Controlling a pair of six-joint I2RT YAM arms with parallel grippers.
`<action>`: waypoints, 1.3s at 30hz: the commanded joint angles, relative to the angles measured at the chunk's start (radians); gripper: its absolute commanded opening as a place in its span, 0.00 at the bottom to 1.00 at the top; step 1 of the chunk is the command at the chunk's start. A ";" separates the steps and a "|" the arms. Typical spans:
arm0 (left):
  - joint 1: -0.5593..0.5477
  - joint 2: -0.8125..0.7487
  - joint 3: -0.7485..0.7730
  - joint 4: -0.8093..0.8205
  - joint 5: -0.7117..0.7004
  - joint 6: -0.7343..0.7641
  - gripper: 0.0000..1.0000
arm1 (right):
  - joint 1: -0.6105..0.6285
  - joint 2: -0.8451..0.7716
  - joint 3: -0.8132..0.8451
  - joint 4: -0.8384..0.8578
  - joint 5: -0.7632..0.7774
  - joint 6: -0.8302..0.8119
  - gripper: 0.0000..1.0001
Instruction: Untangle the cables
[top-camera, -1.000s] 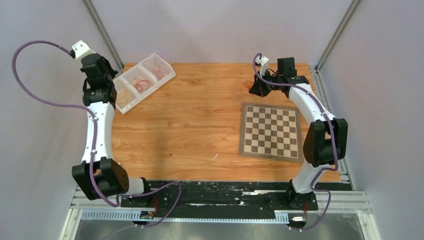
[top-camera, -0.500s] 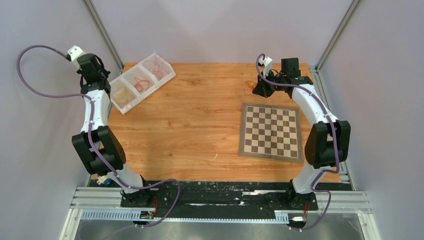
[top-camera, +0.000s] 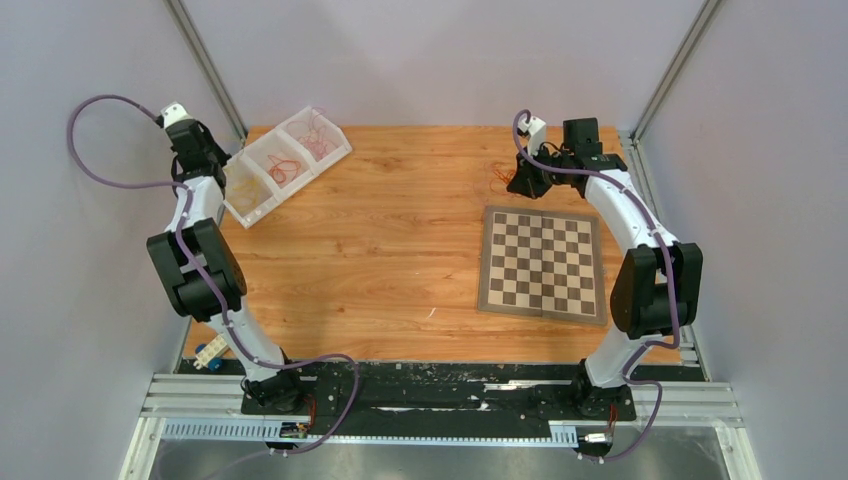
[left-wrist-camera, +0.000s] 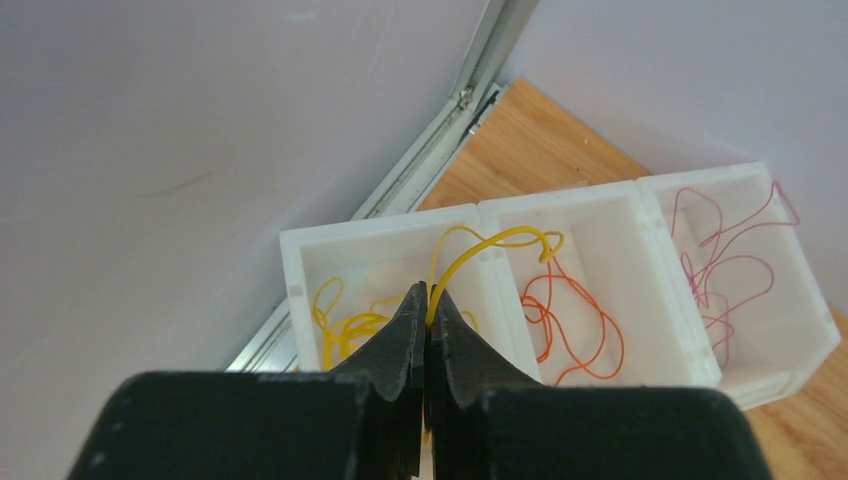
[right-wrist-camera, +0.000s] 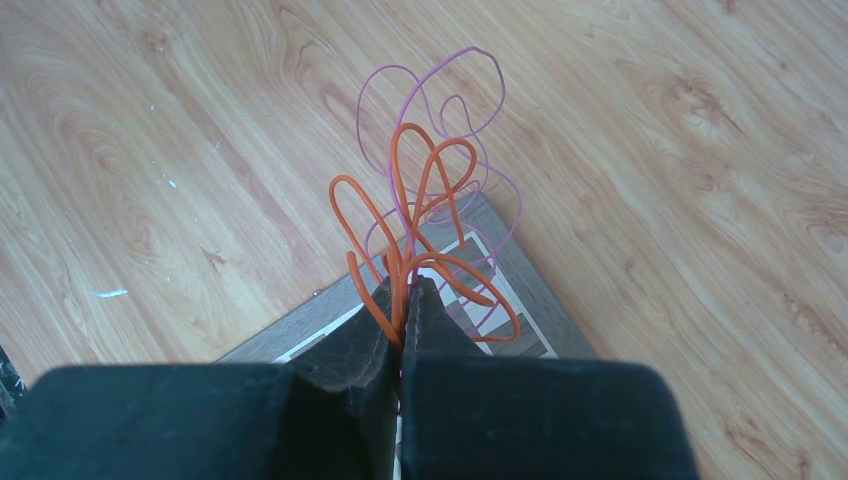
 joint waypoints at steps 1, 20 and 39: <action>0.010 0.051 0.056 0.051 0.037 0.068 0.09 | -0.009 -0.026 0.011 -0.013 0.004 -0.023 0.00; 0.025 -0.221 -0.065 -0.102 0.239 0.087 0.98 | 0.035 0.043 0.089 -0.019 -0.113 -0.008 0.00; -0.379 -0.796 -0.350 -0.374 0.544 0.378 1.00 | 0.297 0.060 0.159 -0.018 -0.150 -0.024 0.00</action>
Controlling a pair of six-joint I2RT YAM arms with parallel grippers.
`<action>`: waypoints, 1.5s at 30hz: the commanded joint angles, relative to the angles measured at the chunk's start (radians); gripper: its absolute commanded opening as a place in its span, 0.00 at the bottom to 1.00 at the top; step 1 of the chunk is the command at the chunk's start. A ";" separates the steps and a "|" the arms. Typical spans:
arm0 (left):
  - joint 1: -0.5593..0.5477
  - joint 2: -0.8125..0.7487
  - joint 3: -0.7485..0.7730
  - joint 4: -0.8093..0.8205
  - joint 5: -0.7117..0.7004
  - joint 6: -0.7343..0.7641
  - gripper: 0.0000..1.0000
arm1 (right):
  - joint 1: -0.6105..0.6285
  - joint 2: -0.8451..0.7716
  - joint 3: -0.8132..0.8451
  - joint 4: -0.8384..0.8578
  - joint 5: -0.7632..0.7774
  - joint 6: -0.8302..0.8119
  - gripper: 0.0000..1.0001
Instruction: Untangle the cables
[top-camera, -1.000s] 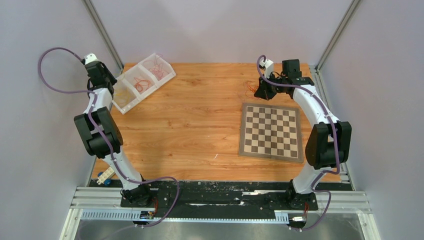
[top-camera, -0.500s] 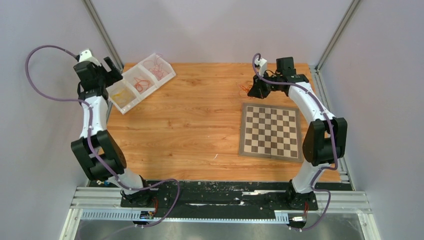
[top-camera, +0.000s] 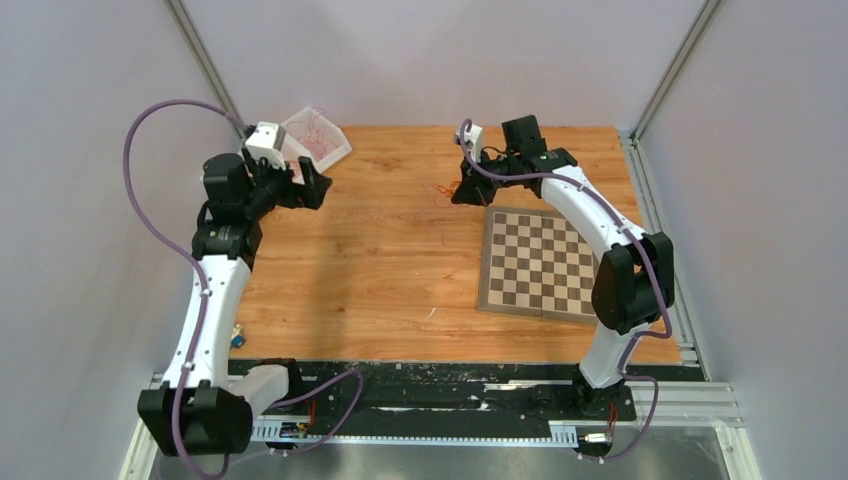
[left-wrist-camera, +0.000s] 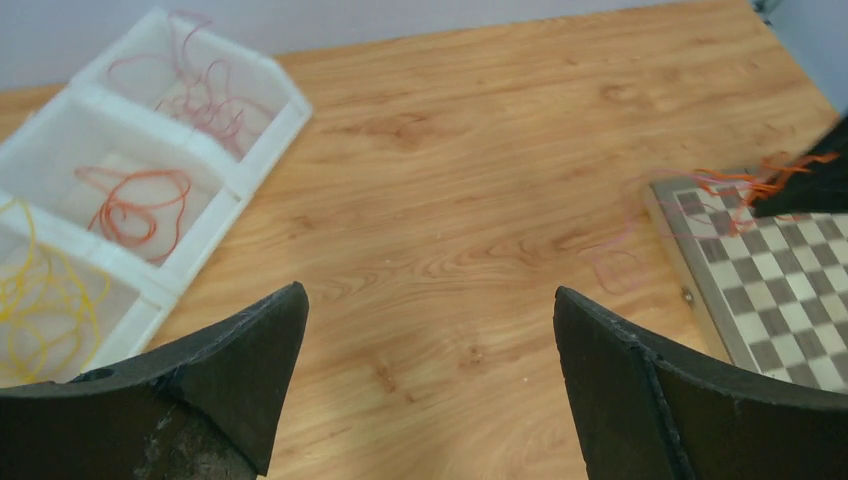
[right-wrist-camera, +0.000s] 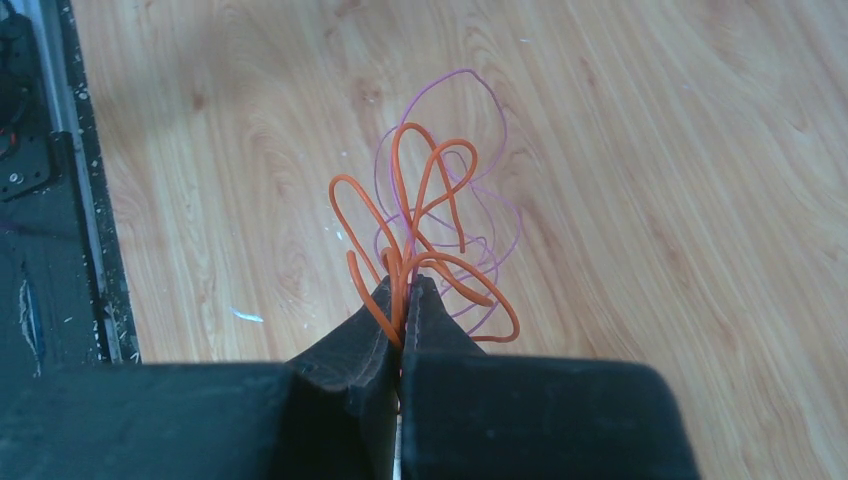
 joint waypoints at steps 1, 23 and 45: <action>-0.082 -0.079 0.014 -0.076 0.021 0.184 1.00 | 0.063 -0.010 0.035 0.024 -0.042 -0.040 0.00; -0.208 -0.190 -0.390 0.063 0.640 0.624 0.95 | 0.369 -0.043 -0.027 0.085 -0.066 -0.088 0.00; -0.214 -0.225 -0.388 -0.016 0.292 0.514 0.00 | 0.068 -0.127 -0.218 0.060 -0.090 -0.116 0.07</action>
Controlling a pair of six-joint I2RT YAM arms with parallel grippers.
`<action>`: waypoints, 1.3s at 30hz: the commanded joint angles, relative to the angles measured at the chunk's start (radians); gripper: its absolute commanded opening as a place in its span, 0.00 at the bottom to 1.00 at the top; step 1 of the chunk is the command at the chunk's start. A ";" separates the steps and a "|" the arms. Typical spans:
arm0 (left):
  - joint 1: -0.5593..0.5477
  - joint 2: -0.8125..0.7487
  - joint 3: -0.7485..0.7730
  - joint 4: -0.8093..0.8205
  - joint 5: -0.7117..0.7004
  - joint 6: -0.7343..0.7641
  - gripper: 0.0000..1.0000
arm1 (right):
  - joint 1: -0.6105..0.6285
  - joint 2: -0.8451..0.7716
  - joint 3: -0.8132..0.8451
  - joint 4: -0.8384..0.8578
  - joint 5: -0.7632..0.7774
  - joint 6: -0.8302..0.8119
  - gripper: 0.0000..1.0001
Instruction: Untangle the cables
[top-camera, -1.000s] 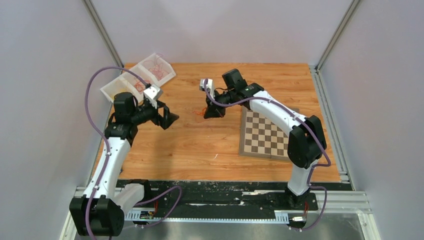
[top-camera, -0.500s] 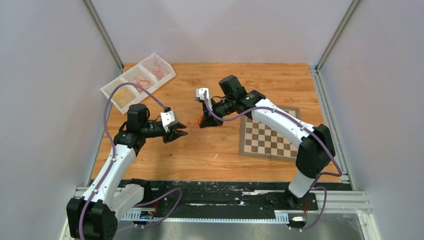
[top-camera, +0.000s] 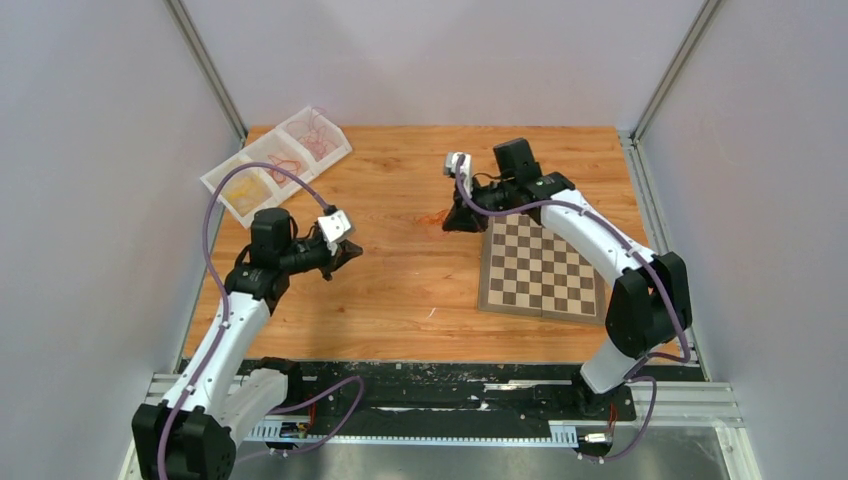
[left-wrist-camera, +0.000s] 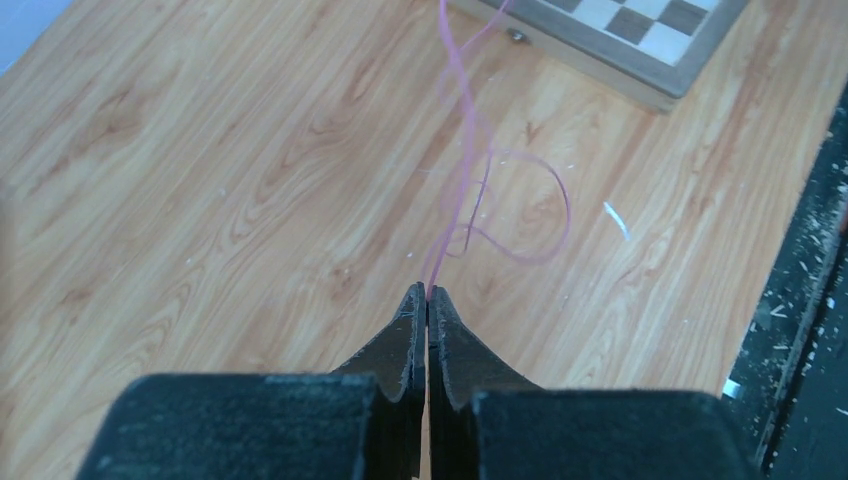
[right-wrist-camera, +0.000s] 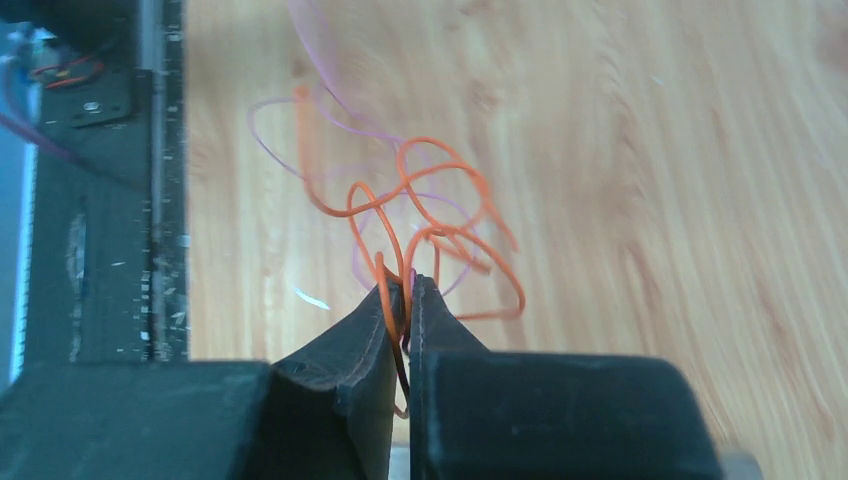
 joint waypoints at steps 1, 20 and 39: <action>0.043 -0.037 -0.009 0.053 -0.115 -0.093 0.00 | -0.113 0.044 -0.009 -0.007 0.000 -0.033 0.06; 0.531 0.167 0.074 -0.058 -0.248 -0.037 0.00 | -0.354 0.127 0.005 -0.055 0.152 -0.113 0.00; 0.427 0.199 0.164 -0.397 0.064 0.260 0.43 | -0.095 0.255 0.120 -0.057 -0.082 0.130 0.58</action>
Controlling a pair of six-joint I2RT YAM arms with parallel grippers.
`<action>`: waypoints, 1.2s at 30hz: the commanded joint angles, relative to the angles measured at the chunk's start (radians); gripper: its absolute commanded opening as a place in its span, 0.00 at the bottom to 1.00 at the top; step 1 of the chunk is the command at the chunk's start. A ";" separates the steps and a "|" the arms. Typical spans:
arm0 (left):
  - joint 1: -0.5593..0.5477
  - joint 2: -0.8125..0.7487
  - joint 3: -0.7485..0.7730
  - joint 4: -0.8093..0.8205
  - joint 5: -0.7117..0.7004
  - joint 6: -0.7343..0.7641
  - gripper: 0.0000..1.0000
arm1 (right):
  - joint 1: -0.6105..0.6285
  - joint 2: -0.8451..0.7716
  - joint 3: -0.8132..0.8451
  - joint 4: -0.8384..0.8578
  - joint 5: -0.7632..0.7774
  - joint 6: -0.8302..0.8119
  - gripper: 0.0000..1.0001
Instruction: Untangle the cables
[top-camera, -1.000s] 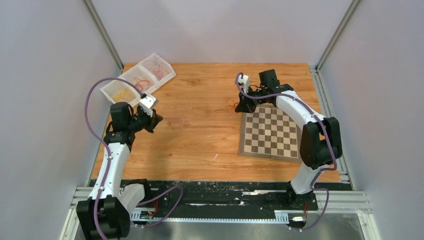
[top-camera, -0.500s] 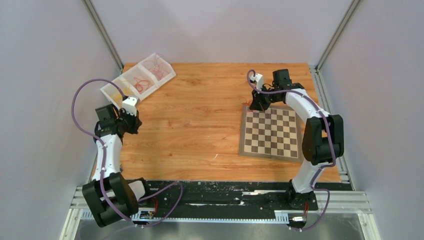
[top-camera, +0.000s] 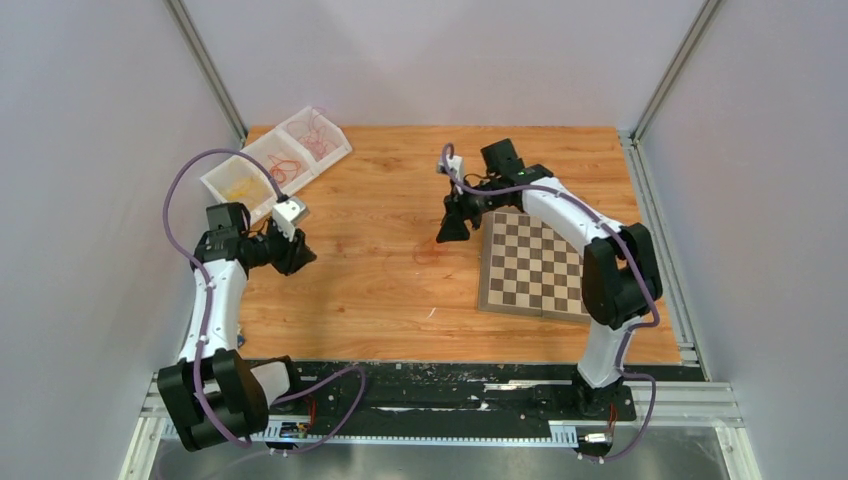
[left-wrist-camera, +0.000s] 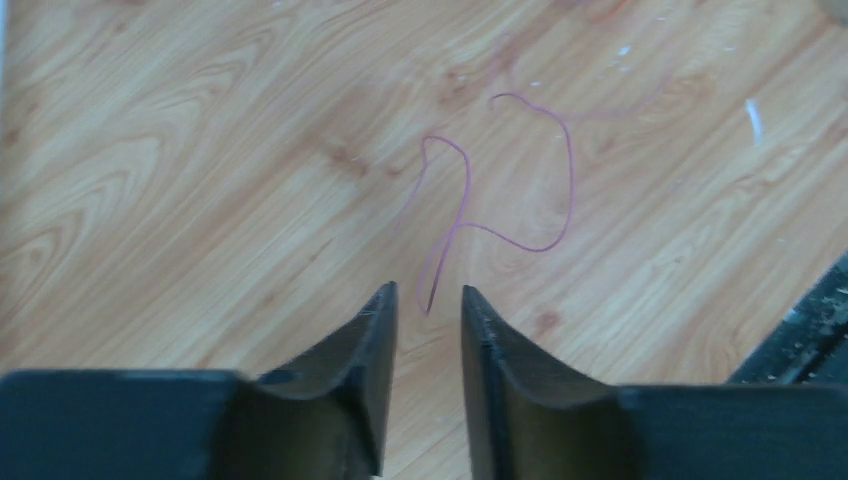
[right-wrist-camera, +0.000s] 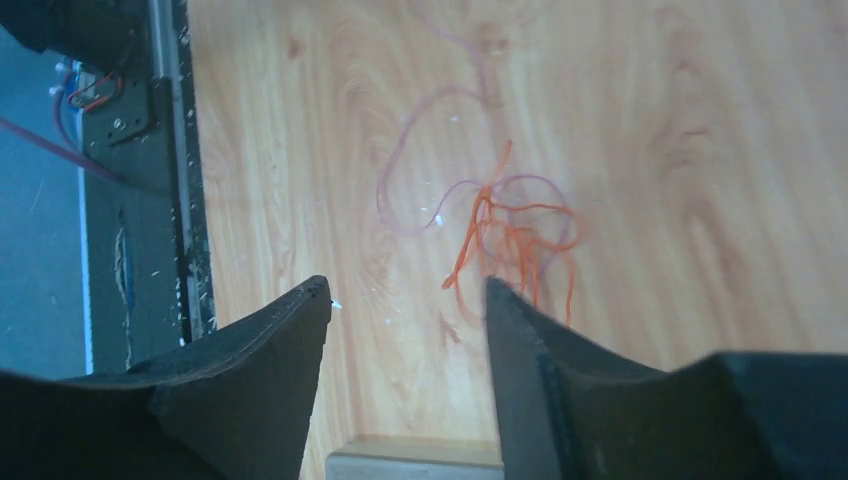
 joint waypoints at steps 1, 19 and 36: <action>-0.039 0.000 0.016 -0.032 0.059 0.003 0.54 | 0.030 0.070 0.020 0.007 -0.024 0.056 0.59; -0.263 0.048 -0.050 0.127 0.026 -0.144 0.82 | 0.204 0.277 0.160 0.051 0.305 0.105 0.36; -0.655 0.200 -0.092 0.391 -0.128 0.001 0.82 | 0.106 0.118 0.018 0.063 0.126 0.152 0.00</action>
